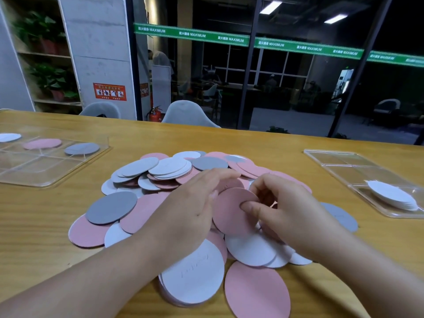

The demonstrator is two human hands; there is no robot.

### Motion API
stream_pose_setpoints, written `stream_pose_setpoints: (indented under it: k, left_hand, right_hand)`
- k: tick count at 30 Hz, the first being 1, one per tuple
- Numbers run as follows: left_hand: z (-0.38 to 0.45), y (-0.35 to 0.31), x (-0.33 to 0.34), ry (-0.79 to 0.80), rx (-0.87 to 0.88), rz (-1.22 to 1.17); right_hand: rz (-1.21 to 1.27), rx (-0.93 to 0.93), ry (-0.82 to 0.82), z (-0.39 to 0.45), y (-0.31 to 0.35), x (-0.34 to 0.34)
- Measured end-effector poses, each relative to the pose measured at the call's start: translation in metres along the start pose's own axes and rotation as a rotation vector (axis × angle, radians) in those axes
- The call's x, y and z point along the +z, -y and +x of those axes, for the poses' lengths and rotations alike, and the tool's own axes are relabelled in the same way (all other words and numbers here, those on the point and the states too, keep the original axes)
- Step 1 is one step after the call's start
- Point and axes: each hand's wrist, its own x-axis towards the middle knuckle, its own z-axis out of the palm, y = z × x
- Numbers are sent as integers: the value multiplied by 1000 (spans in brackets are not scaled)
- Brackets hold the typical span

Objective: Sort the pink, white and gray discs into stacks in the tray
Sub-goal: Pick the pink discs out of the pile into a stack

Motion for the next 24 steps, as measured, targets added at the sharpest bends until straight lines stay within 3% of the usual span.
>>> stream_pose_setpoints:
  k: [5,10,15,18,24]
  left_hand:
    - [-1,-7,-3,3,-51,-122]
    - [0,-9,-2,24,-37,-144]
    - [-1,-7,0,86,-39,-116]
    - [-1,-1,1,101,-29,-32]
    - [-1,-4,-1,110,-11,17]
  right_hand:
    - [90,3,-120,-1,-1,7]
    - [333,50,-110,-1,3,5]
    - [362,53,-98,0,0,4]
    - [254,65,-16,1,-2,0]
    - [-308,102,109,7,-13,-24]
